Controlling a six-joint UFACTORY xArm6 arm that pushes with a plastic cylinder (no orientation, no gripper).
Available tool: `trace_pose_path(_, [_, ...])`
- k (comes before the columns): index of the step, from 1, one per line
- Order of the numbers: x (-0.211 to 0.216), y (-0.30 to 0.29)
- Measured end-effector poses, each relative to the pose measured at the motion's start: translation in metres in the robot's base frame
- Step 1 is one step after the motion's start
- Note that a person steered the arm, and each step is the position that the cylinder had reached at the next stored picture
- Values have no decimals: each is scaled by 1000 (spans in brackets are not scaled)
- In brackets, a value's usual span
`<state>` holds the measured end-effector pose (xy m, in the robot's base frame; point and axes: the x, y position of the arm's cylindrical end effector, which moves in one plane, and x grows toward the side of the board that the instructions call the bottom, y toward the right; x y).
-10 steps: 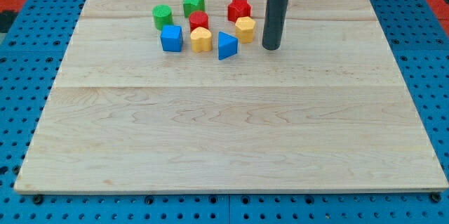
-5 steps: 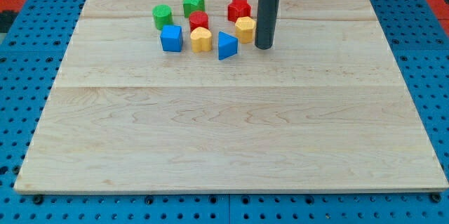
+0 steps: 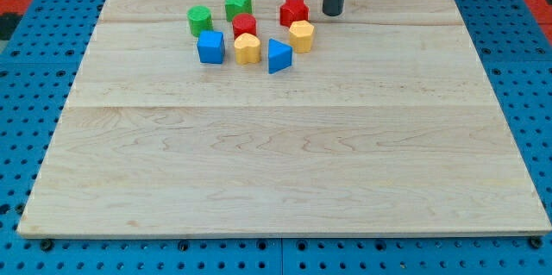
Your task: Move the triangle parallel to the green circle
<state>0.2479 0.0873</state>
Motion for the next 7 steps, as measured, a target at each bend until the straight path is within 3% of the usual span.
trace_pose_path(7, [-7,49])
